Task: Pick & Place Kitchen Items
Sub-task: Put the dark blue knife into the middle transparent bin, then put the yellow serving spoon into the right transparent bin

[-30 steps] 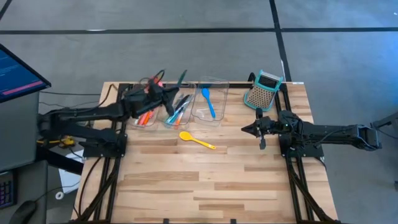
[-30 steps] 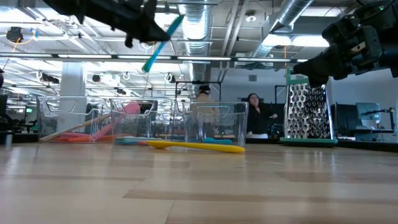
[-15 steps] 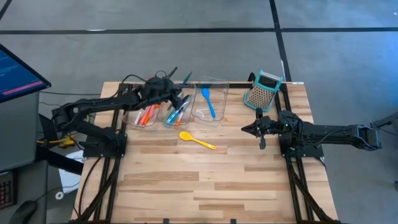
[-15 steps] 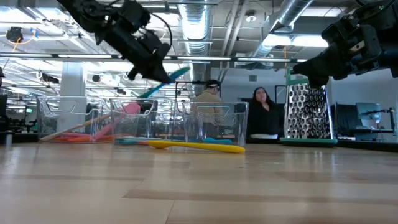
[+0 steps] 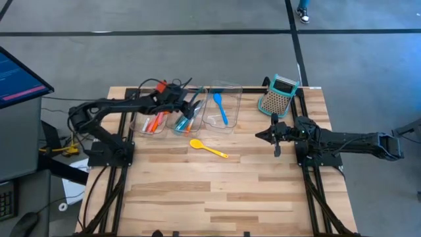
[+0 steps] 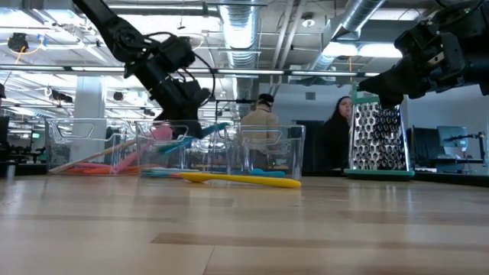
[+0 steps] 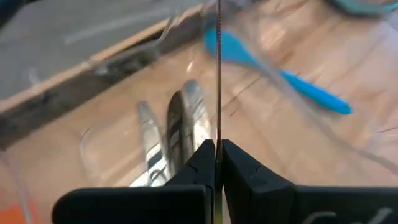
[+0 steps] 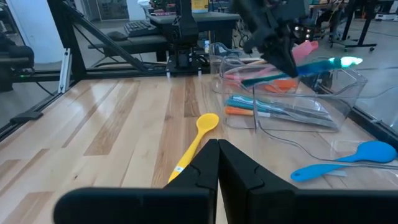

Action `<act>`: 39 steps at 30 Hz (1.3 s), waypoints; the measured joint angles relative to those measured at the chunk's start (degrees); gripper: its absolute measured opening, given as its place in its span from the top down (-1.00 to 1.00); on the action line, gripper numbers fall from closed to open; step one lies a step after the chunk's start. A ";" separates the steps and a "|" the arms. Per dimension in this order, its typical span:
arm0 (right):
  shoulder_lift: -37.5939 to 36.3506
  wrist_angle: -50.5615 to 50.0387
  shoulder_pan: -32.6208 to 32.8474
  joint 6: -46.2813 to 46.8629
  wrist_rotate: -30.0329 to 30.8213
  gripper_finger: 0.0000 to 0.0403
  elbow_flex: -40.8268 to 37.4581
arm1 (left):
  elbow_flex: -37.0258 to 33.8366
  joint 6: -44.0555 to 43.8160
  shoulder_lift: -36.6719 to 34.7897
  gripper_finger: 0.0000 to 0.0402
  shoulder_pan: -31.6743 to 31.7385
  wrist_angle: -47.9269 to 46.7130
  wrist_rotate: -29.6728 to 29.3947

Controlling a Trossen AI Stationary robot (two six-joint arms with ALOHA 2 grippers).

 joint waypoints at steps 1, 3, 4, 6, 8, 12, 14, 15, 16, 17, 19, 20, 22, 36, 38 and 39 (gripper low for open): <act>0.00 0.00 0.00 0.00 0.00 0.99 0.00 | 0.00 -0.05 0.59 0.99 0.16 -0.28 -0.02; -0.01 0.00 0.00 0.00 0.00 0.99 0.00 | 0.00 -0.41 1.75 0.99 0.42 -0.50 0.00; -0.01 0.00 0.00 -0.02 0.00 0.99 0.00 | 0.00 -0.99 2.19 0.99 0.64 -0.61 0.04; -0.01 0.00 0.00 -0.04 0.00 0.99 0.00 | 0.00 -1.22 3.05 0.99 0.69 -0.47 0.30; -0.01 -0.02 -0.19 -0.17 0.00 0.99 0.00 | 0.00 -1.25 3.92 0.99 0.73 -0.61 1.95; -0.01 -0.02 -0.89 -0.17 0.00 0.99 0.00 | 0.02 -1.15 5.43 0.99 0.73 -0.72 3.69; 0.00 -0.02 -1.18 -0.17 0.00 0.99 0.00 | 0.04 -1.42 6.37 0.99 0.81 -0.58 3.82; -0.01 -0.02 -1.38 -0.17 0.00 0.99 0.00 | 0.02 -1.87 7.06 0.99 0.96 -0.81 4.14; -0.01 -0.02 -1.44 -0.17 0.00 0.99 0.00 | -0.06 -2.34 7.69 0.99 0.99 -0.96 4.07; 0.01 -0.04 -1.44 -0.15 0.00 0.99 0.00 | -0.05 -2.81 8.03 0.99 0.99 -0.80 3.72; -0.01 -0.02 -1.42 -0.15 0.00 0.99 0.00 | 0.12 -2.79 8.71 0.99 1.31 -0.47 3.43; 0.00 -0.04 -1.42 -0.15 0.00 0.99 0.00 | 0.18 -2.78 9.02 0.99 1.34 -0.32 3.38; 0.00 -0.07 -1.42 -0.15 0.00 0.99 0.00 | 0.22 -2.76 9.24 0.99 1.34 -0.08 3.27; 0.00 -0.20 -1.42 -0.09 0.00 0.99 0.00 | -0.07 -3.11 9.17 0.79 1.25 1.02 -1.39; -0.01 -0.17 -1.42 0.01 -0.01 0.99 0.00 | -0.07 -3.11 9.17 0.74 1.25 1.14 -1.46; 0.00 -0.20 -1.42 0.00 -0.01 0.99 0.00 | -0.09 -2.96 9.18 0.71 1.25 1.39 -1.49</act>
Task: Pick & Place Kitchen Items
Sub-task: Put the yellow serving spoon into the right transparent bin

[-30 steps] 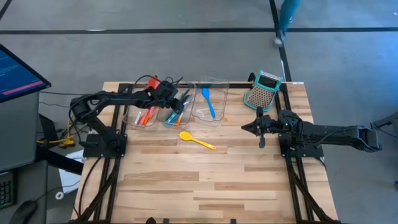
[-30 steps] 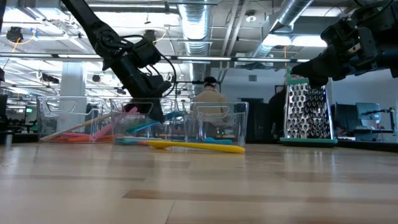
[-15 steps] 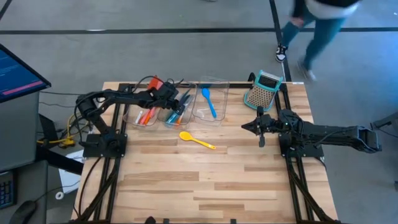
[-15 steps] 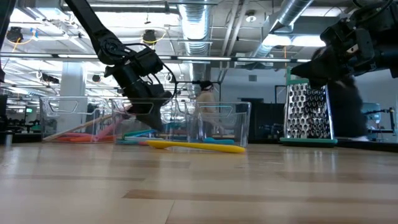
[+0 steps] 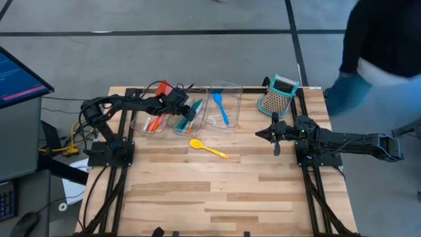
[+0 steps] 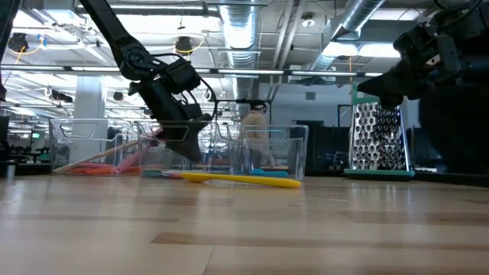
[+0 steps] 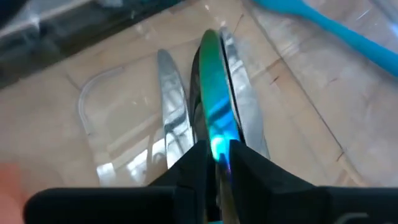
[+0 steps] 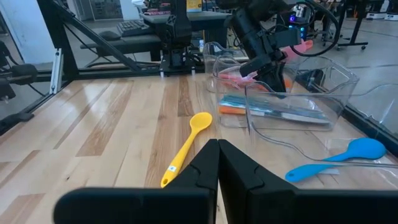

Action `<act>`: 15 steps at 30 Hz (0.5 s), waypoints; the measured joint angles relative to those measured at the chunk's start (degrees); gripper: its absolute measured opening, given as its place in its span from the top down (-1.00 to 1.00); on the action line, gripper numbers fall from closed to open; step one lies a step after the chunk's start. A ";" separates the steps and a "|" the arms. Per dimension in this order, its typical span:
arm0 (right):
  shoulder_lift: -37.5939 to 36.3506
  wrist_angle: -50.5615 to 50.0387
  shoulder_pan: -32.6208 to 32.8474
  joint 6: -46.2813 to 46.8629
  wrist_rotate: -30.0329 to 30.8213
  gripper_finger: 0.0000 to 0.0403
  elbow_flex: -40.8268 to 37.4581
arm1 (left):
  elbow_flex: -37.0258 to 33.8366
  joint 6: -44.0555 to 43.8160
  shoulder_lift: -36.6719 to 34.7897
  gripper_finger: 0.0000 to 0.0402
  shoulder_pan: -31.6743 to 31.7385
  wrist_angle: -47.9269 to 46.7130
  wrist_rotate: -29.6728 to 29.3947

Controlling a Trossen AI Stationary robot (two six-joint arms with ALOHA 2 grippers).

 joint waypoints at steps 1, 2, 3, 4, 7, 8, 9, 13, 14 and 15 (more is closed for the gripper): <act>0.01 0.00 0.00 0.00 0.01 0.99 0.00 | 0.00 0.45 0.03 0.69 0.00 0.53 0.00; -0.01 0.02 0.00 0.00 0.01 0.99 0.00 | 0.00 1.20 0.06 0.68 0.02 1.19 -0.02; -0.01 0.02 0.00 0.00 0.01 0.99 0.00 | 0.00 2.27 0.06 0.67 0.02 1.97 -0.03; -0.01 0.00 0.00 0.00 0.01 0.99 0.00 | 0.00 3.47 0.03 0.68 0.02 3.08 -0.04; 0.00 0.01 0.00 0.00 -0.01 0.99 0.00 | 0.00 6.70 -1.02 0.76 0.02 6.45 -0.09; 0.01 0.02 0.00 0.00 -0.01 0.99 0.00 | 0.00 7.37 -1.85 0.81 0.02 7.10 -0.09; -0.01 0.01 0.00 0.00 -0.01 0.99 0.00 | 0.00 7.92 -2.91 0.86 0.02 7.35 -0.11; 0.01 0.02 0.00 0.00 -0.01 0.99 0.00 | 0.00 11.19 -8.56 0.98 0.00 7.44 -0.28; -0.01 0.02 0.00 0.00 -0.01 0.99 0.00 | 0.00 12.45 -10.36 0.97 -0.19 7.67 -0.26; 0.01 0.02 0.00 0.00 -0.01 0.99 0.00 | 0.00 13.70 -12.18 0.97 -0.40 7.66 -0.28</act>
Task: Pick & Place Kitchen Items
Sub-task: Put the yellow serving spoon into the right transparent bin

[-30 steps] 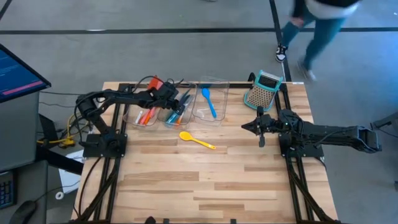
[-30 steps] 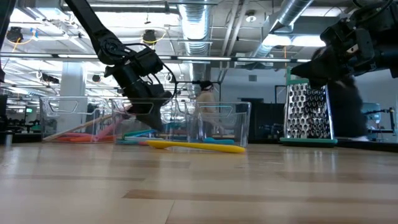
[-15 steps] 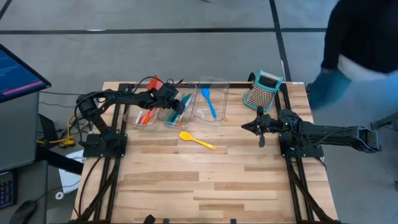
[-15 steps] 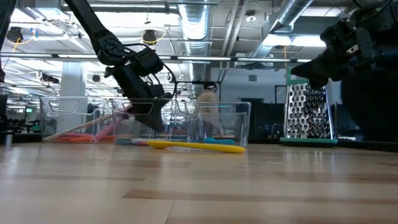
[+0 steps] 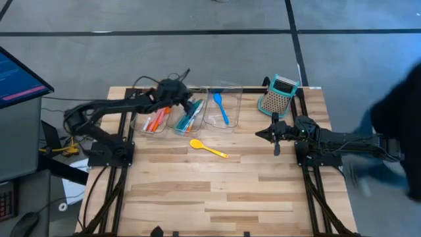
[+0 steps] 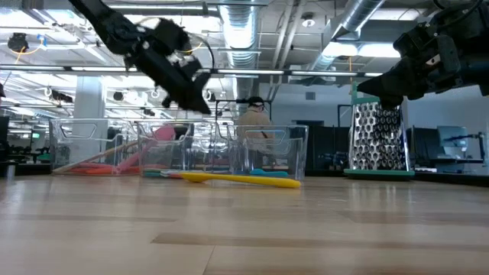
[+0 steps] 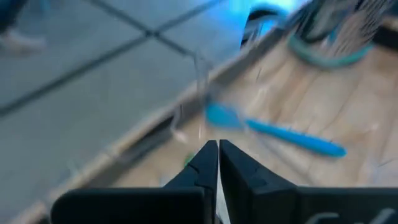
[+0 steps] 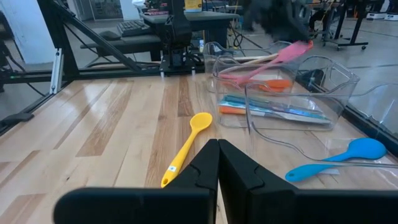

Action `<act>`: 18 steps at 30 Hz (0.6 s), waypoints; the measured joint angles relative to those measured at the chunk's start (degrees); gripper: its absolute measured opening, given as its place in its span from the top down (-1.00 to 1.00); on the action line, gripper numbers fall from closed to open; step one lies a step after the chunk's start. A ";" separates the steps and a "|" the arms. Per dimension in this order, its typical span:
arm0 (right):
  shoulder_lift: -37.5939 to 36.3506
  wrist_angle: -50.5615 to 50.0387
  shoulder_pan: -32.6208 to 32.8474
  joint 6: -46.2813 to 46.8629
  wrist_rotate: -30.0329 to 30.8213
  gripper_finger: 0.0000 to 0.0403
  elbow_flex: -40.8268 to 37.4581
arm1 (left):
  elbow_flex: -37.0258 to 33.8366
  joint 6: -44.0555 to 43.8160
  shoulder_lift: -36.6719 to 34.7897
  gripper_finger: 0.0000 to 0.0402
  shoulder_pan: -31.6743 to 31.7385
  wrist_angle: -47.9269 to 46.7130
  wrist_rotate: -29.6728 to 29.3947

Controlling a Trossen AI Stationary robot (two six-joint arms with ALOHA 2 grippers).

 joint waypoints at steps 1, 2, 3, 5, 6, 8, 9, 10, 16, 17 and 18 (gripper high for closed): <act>-0.02 0.00 0.02 0.00 0.00 0.99 0.00 | 0.00 1.09 -1.80 0.97 -0.22 -0.04 0.02; -0.02 0.02 0.02 0.00 0.00 0.99 0.00 | 0.00 2.12 -3.71 0.98 -0.63 -0.02 -0.05; -0.02 0.04 0.02 -0.02 0.01 0.99 0.00 | 0.00 3.10 -5.56 0.98 -1.04 -0.08 -0.04; 0.00 0.06 0.02 0.02 0.00 0.99 0.00 | 0.00 4.60 -9.31 0.99 -2.20 -0.08 -0.02; -0.01 0.11 0.02 0.33 0.00 0.99 0.00 | -0.09 5.16 -11.06 0.99 -2.82 -0.01 0.00; -0.02 0.18 0.02 1.56 0.03 0.99 0.00 | -0.81 6.30 -14.94 0.99 -4.33 -0.02 0.04; 0.00 0.32 0.02 3.00 0.42 0.99 0.00 | -1.36 6.41 -16.81 0.99 -5.16 0.02 0.35; 0.00 0.61 0.02 4.64 0.99 0.99 0.00 | -2.20 6.43 -18.84 0.99 -5.79 -0.22 1.04; -0.02 4.11 0.33 10.38 3.91 0.99 0.00 | -8.93 6.19 -30.02 0.99 -9.77 -0.51 6.17; 0.00 4.85 0.54 10.40 3.95 0.99 0.00 | -10.27 6.19 -31.80 0.99 -10.56 -0.60 6.32; 0.00 5.74 0.68 10.47 4.12 0.99 0.00 | -11.46 6.13 -33.43 0.99 -11.44 -0.66 6.33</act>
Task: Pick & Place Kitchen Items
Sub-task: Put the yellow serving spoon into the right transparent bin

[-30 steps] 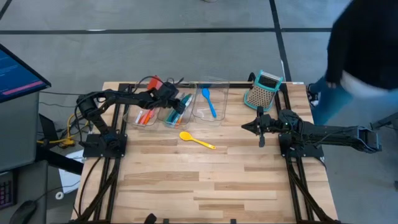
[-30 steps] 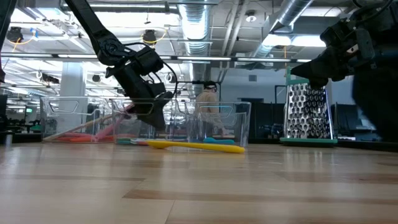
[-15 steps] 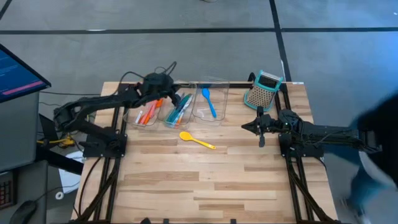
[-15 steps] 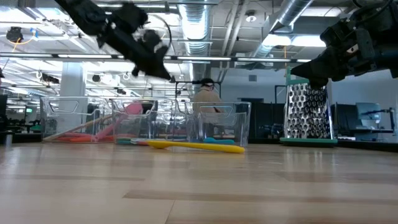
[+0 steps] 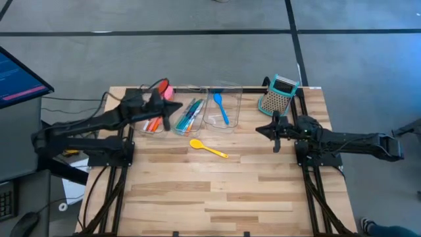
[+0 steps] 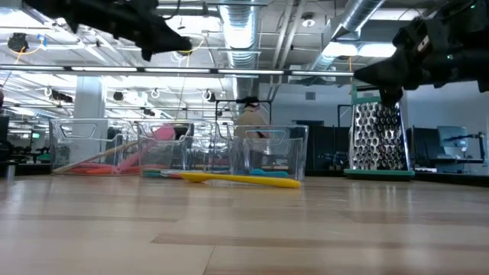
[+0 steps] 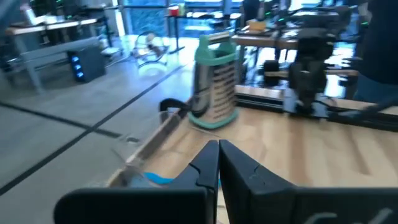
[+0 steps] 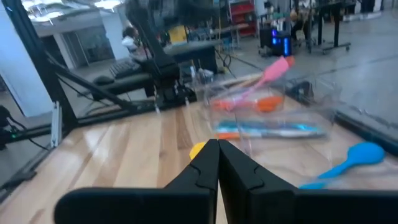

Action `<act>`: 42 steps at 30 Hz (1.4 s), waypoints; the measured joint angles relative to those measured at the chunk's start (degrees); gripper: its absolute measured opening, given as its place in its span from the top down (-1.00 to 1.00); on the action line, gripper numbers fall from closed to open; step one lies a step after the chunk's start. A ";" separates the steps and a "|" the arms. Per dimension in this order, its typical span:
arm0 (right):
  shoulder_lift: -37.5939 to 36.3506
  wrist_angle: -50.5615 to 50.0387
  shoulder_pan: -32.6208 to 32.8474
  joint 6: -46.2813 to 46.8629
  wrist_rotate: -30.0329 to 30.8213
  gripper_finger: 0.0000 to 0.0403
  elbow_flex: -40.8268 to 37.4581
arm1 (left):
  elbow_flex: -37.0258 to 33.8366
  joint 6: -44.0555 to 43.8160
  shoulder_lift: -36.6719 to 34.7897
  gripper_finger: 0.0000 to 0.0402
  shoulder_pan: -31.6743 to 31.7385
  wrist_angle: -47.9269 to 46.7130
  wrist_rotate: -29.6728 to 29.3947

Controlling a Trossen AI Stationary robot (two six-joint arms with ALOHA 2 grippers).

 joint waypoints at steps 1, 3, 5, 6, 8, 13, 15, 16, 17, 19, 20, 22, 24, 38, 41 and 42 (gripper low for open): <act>-0.02 0.72 0.26 0.06 0.11 0.99 0.14 | -1.20 0.01 -1.59 0.99 -0.87 0.07 0.01; 0.00 0.74 0.92 0.06 0.95 0.99 1.06 | -3.45 -0.01 -4.61 0.99 -2.71 0.03 0.03; 0.01 0.73 1.88 0.06 2.95 0.99 2.19 | -5.26 0.01 -7.17 0.99 -4.40 0.10 0.09; 0.16 0.76 2.40 0.06 4.06 0.99 2.79 | -6.08 -0.01 -8.37 0.99 -5.20 0.17 0.08; 0.97 0.82 3.52 0.06 6.38 1.00 4.17 | -7.44 -0.01 -10.67 0.99 -6.55 0.02 0.08; 5.77 0.81 6.34 0.06 11.89 1.00 8.17 | -9.54 -0.01 -14.76 0.99 -9.24 0.15 0.05; 8.90 0.72 7.49 0.04 14.59 1.00 10.11 | -10.19 0.06 -15.78 0.99 -9.99 0.11 0.03; 10.70 0.71 8.06 0.04 15.94 1.00 11.14 | -10.53 0.10 -16.26 0.99 -10.31 0.15 0.05; 12.67 0.75 8.59 0.04 17.15 1.00 12.35 | -10.94 0.12 -16.72 0.99 -10.44 0.15 0.05; 16.88 0.74 9.33 -0.04 18.99 1.00 14.84 | -11.60 0.14 -17.34 0.99 -10.64 0.17 0.02; 19.11 0.71 9.63 -0.08 19.39 1.00 16.19 | -11.95 0.14 -17.61 0.99 -10.65 -0.05 0.02; 23.68 0.75 10.05 -0.11 19.46 1.00 18.97 | -12.24 0.14 -17.93 0.99 -10.65 -0.08 0.01; 28.53 0.75 10.42 -0.11 19.43 1.00 21.92 | -12.38 0.14 -18.14 0.99 -10.65 -0.37 -0.01; 52.83 -16.12 17.47 5.27 22.68 1.00 44.58 | -12.38 -1.18 -21.62 0.99 -10.67 -4.79 4.14; 56.33 -23.14 19.02 6.30 23.82 1.00 49.80 | -12.38 -1.52 -22.41 0.99 -10.67 -5.38 4.14; 57.39 -25.13 19.30 7.84 23.82 1.00 51.26 | -12.38 -1.54 -22.44 0.99 -10.67 -5.41 4.14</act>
